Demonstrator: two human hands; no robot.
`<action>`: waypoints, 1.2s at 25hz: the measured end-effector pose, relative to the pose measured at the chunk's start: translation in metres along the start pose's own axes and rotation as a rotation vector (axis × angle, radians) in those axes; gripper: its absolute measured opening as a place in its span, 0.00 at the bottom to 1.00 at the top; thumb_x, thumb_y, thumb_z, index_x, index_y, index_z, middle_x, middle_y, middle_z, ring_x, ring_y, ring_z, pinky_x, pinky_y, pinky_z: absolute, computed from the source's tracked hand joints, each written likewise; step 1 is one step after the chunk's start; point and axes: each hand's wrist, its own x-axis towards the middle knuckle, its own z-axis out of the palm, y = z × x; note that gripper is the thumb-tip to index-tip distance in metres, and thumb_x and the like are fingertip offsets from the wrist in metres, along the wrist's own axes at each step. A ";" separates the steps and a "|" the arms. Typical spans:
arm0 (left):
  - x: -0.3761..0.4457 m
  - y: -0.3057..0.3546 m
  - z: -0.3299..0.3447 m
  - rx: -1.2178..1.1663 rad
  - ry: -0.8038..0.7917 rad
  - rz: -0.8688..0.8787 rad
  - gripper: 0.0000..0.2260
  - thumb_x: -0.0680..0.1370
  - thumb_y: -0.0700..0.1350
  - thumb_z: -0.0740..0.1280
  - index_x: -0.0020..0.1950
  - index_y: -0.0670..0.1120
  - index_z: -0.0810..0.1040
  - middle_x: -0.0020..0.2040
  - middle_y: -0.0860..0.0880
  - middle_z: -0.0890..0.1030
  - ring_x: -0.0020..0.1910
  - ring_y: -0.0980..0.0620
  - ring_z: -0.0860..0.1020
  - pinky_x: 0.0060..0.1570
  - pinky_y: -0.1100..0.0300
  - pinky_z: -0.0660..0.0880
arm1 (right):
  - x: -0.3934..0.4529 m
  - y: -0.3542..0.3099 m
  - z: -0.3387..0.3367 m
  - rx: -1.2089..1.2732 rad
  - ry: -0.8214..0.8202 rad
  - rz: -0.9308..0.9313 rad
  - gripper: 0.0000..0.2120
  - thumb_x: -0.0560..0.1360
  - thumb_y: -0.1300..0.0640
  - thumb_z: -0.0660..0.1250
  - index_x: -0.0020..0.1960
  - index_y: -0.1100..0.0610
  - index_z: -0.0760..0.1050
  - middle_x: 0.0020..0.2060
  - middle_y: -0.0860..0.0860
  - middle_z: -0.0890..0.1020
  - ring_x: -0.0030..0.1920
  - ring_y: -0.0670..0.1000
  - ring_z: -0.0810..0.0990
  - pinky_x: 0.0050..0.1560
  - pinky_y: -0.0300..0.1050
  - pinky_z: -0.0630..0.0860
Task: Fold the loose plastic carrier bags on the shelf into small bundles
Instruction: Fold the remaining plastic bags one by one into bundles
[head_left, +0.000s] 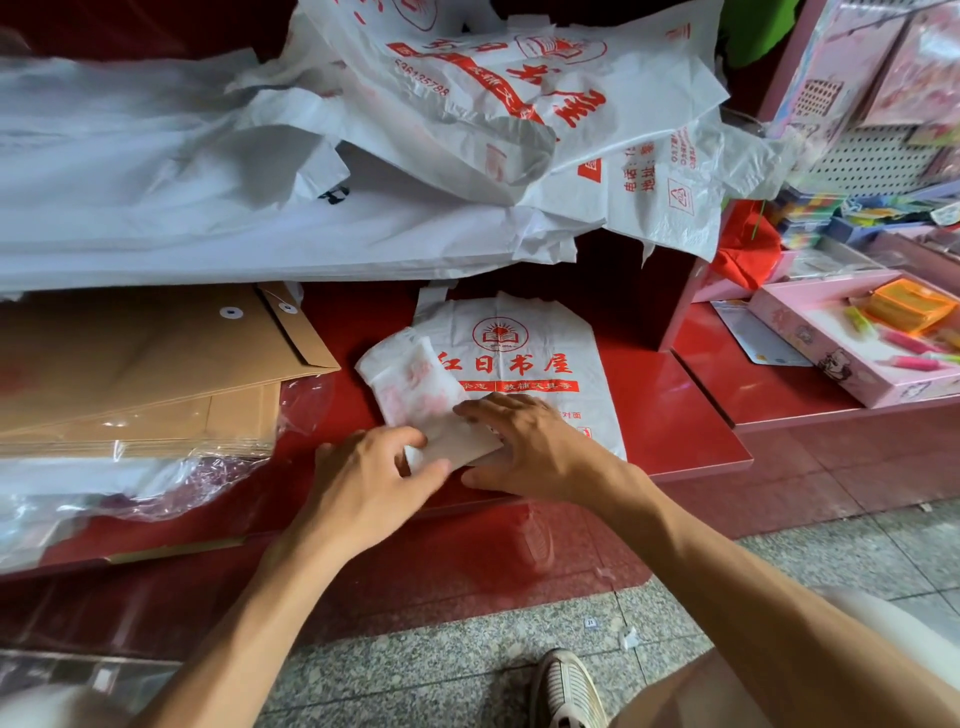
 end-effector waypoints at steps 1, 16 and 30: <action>-0.004 -0.002 0.001 0.125 -0.020 0.055 0.20 0.71 0.65 0.68 0.59 0.57 0.78 0.54 0.56 0.76 0.57 0.52 0.74 0.58 0.52 0.70 | 0.002 0.000 -0.001 0.023 0.018 0.006 0.30 0.69 0.43 0.68 0.69 0.48 0.70 0.63 0.47 0.76 0.63 0.52 0.72 0.66 0.53 0.67; 0.003 -0.006 0.008 -0.263 0.138 -0.043 0.15 0.75 0.48 0.71 0.61 0.51 0.79 0.35 0.57 0.82 0.38 0.59 0.78 0.41 0.65 0.70 | -0.006 -0.013 -0.005 0.089 0.210 0.152 0.23 0.73 0.60 0.66 0.66 0.52 0.68 0.51 0.51 0.80 0.46 0.53 0.79 0.44 0.44 0.75; 0.018 -0.013 0.016 0.055 -0.160 0.358 0.36 0.74 0.67 0.55 0.79 0.55 0.52 0.75 0.64 0.51 0.75 0.68 0.46 0.73 0.53 0.28 | -0.007 -0.013 -0.015 -0.226 -0.086 0.003 0.28 0.71 0.50 0.63 0.72 0.46 0.67 0.70 0.45 0.68 0.68 0.51 0.65 0.64 0.51 0.65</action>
